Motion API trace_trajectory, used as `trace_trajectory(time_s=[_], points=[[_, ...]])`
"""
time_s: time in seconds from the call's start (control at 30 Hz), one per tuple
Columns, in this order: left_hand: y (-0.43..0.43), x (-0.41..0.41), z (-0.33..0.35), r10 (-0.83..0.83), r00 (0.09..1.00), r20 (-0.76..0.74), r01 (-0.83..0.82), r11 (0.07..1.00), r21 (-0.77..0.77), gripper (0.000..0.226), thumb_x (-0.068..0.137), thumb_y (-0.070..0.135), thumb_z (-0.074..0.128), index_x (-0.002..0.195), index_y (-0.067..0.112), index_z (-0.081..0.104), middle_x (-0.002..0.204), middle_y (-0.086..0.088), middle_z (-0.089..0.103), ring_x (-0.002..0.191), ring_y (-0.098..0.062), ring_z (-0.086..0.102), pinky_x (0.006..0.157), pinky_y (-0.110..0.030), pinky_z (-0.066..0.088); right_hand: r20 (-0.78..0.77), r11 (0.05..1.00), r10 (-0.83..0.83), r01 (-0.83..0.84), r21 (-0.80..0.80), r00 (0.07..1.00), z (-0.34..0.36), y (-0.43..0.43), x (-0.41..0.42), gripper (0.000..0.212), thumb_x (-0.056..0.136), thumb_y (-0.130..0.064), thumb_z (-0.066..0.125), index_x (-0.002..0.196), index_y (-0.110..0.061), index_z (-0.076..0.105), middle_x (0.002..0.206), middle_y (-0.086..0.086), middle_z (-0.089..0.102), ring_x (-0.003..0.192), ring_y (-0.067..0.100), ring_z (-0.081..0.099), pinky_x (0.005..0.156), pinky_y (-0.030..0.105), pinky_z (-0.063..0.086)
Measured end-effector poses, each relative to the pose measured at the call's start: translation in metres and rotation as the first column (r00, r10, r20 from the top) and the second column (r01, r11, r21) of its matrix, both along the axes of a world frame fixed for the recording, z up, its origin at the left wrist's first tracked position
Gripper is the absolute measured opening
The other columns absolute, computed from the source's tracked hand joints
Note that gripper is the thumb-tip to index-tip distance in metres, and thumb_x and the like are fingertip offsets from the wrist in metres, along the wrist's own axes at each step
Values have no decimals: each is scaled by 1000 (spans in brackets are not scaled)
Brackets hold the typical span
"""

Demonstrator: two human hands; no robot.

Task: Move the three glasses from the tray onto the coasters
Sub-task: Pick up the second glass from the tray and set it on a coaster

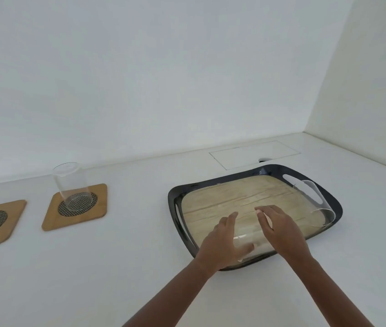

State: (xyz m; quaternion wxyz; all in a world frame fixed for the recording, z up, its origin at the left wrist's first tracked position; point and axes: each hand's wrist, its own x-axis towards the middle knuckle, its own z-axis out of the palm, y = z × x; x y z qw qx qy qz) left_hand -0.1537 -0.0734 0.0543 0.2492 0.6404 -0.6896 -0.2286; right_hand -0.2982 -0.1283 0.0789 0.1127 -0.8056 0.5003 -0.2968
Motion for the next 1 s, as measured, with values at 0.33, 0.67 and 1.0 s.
trace_trajectory(time_s=[0.33, 0.67, 1.0], points=[[-18, -5, 1, -92, 996, 19, 90, 992, 85, 79, 72, 50, 69, 137, 21, 34, 131, -6, 53, 115, -21, 52, 95, -34, 43, 80, 986, -86, 74, 152, 993, -14, -7, -11, 23, 94, -18, 48, 98, -3, 65, 101, 14, 68, 91, 24, 62, 82, 35, 49], [-18, 3, 5, -23, 992, -127, 24, 1000, 7, 76, 72, 43, 71, 136, 21, 37, 127, -6, 57, 109, -17, 55, 89, -29, 45, 248, 978, -118, 70, 196, 961, -4, -14, -5, 25, 94, -20, 47, 112, -8, 61, 116, 14, 64, 104, 26, 59, 87, 29, 44], [-7, 40, 28, 183, 892, -414, -236, 968, -82, 75, 59, 52, 64, 126, 21, 49, 104, -2, 62, 97, -16, 62, 86, -32, 52, 687, 736, -286, -307, 604, 668, 28, -3, 47, 65, 86, -34, 61, 138, -20, 24, 127, 13, 48, 109, 28, 56, 74, 32, 52]])
